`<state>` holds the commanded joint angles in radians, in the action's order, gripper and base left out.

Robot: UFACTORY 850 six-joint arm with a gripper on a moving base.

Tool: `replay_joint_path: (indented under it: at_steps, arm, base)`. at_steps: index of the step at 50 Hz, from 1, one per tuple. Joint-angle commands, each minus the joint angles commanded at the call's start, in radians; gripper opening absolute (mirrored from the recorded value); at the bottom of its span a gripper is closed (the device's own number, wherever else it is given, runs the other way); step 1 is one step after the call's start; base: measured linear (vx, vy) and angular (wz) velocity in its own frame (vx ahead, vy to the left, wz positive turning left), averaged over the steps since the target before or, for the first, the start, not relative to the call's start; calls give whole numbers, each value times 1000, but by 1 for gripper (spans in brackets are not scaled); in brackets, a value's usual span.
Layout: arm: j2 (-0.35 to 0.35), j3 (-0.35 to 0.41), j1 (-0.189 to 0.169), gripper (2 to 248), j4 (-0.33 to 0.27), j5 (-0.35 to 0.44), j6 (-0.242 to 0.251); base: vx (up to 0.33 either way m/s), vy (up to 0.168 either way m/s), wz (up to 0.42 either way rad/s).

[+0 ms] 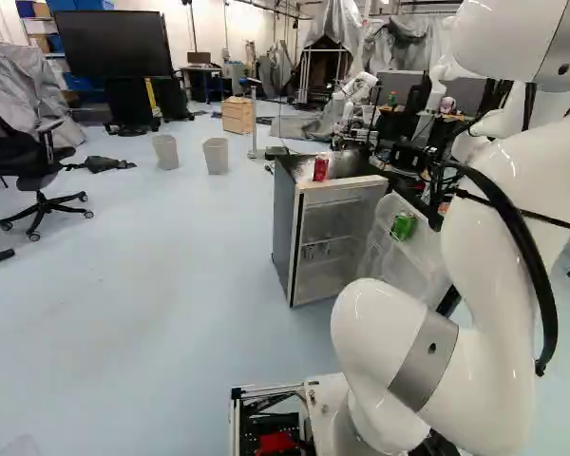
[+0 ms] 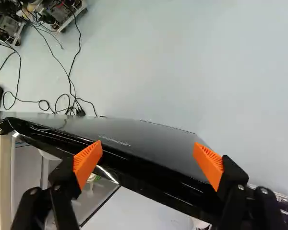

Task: Grab a drink from the fridge

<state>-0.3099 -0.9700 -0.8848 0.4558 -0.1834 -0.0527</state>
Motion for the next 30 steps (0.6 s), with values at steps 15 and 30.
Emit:
replay_joint_path:
  at_steps: [15, 30]
  arm:
    - [19, 24, 13, 247, 0, 19, 0]
    - [36, 44, 25, 247, 0, 58, 0]
  base:
    - [0, 0, 0]
    - [0, 0, 0]
